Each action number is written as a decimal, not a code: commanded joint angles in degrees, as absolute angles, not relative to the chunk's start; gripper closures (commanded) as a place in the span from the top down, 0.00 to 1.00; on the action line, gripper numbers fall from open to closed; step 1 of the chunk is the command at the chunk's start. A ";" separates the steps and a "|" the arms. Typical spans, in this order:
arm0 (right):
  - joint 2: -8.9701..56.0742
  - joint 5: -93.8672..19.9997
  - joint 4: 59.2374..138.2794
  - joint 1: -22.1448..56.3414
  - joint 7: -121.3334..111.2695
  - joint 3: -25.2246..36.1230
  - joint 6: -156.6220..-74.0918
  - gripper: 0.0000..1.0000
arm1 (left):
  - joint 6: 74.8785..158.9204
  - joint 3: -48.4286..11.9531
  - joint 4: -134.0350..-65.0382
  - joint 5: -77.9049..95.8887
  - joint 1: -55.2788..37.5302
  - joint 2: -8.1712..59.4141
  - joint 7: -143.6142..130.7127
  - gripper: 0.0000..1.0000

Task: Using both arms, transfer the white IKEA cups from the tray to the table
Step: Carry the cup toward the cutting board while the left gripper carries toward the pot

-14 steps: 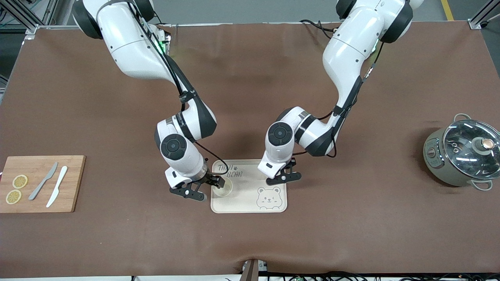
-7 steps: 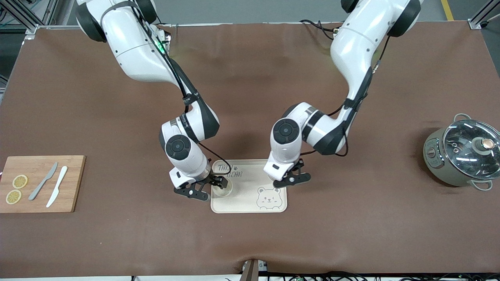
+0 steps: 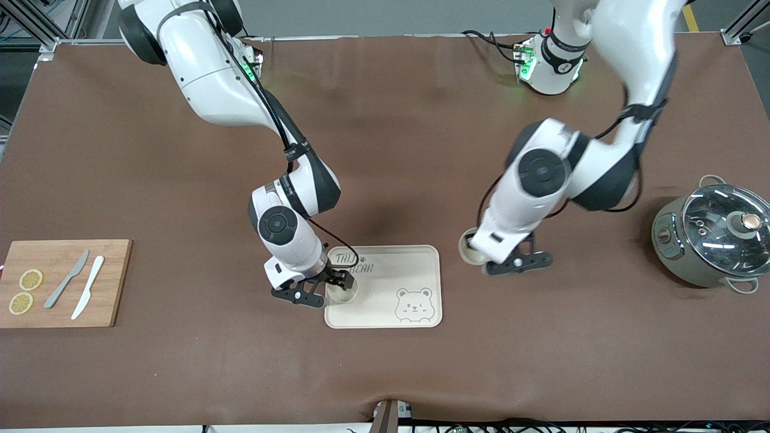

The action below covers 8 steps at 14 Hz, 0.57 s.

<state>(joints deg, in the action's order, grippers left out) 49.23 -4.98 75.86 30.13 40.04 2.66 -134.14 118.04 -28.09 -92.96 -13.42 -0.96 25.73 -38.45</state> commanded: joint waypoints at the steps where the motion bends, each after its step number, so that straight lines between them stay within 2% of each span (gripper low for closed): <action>1: 50.36 -4.31 73.83 30.50 41.13 2.55 -134.12 0.75 | 123.92 -45.54 -111.93 -10.47 22.58 13.73 -28.25 0.00; 3: 50.36 -4.39 73.74 30.50 41.13 2.55 -134.12 0.60 | 125.24 -58.74 -117.40 -9.67 39.21 12.22 -21.48 0.00; 5: 50.36 -4.39 73.74 30.59 41.13 2.46 -134.12 0.48 | 126.99 -68.77 -121.44 -9.67 53.02 12.30 -15.85 0.00; 7: 50.36 -4.39 73.74 30.59 41.13 2.46 -134.12 0.30 | 131.72 -74.95 -125.66 -9.67 63.15 12.83 -10.05 0.00; 8: 50.36 -4.39 73.74 30.59 41.13 2.46 -134.12 0.22 | 134.62 -75.58 -127.77 -9.67 65.54 12.92 -7.41 0.00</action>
<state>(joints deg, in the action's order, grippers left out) 49.38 -4.98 75.44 30.30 40.05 2.45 -134.21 129.52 -70.79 -122.84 -10.97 57.59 14.28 -12.50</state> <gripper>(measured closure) 0.612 0.960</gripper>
